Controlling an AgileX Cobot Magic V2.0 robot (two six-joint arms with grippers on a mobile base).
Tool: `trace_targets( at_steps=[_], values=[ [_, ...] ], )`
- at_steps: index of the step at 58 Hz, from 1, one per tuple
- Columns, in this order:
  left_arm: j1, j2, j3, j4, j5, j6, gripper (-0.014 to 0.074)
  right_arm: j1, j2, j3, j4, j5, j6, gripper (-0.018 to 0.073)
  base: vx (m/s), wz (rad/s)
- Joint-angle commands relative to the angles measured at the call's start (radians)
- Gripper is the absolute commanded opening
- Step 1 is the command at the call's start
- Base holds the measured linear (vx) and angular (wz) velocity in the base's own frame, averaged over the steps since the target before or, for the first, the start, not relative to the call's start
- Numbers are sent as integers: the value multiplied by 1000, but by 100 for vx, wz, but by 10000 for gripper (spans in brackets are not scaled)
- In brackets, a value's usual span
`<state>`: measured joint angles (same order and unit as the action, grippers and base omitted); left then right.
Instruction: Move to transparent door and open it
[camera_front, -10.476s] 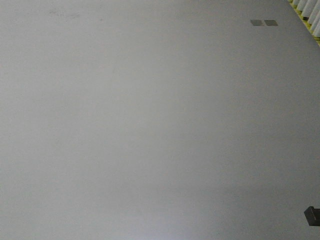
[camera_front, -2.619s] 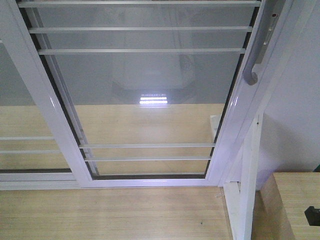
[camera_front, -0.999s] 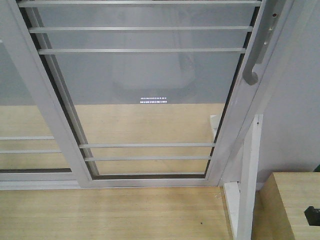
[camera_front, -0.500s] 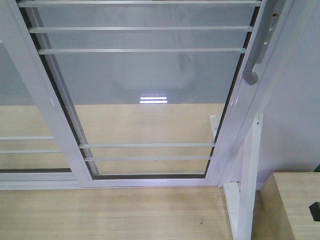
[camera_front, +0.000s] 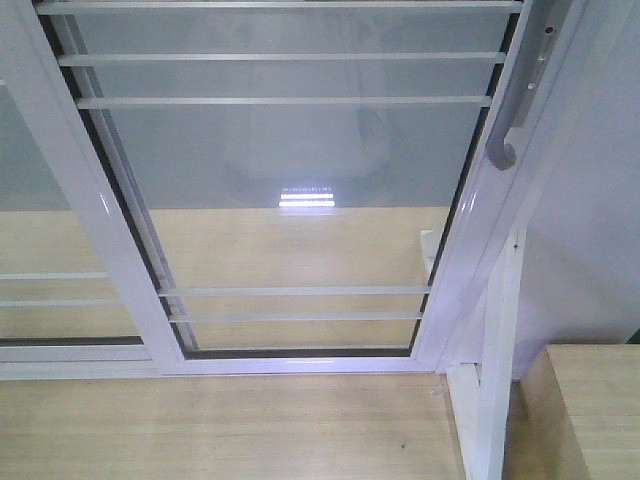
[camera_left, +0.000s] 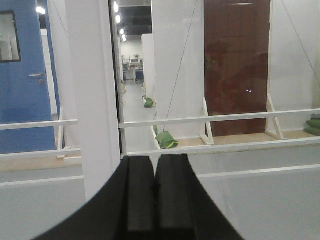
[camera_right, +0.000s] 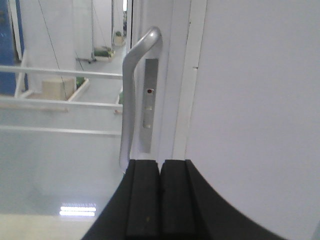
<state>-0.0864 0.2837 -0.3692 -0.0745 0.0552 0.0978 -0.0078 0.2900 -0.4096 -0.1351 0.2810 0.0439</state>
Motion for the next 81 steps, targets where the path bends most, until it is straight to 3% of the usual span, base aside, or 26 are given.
trace_targets(
  at_steps=[1,12,22,46,54,70,81],
  values=[
    [-4,130,-75,-10,-115,-7,-6,-4,124,-53,-70,-119,-6,-5,0,0],
    [-4,366,-83,-10,-275,-9,-3,-4,382,-59,-76,-319,1,17,0,0],
    [-4,486,-83,-10,-306,-9,41,-4,550,-61,-64,-445,1,90,0,0],
    [-4,528,-83,-10,-305,-7,372,-4,690,-59,-61,-587,7,439,0,0],
    [-4,528,-83,-10,-303,-7,419,-3,749,-63,-49,-610,23,449,0,0],
    [-4,530,-81,-6,-238,-4,421,-3,915,-209,-37,-620,57,449,0,0],
    [-4,530,-81,0,-229,59,421,-3,1039,-317,-37,-647,58,449,0,0]
  ],
)
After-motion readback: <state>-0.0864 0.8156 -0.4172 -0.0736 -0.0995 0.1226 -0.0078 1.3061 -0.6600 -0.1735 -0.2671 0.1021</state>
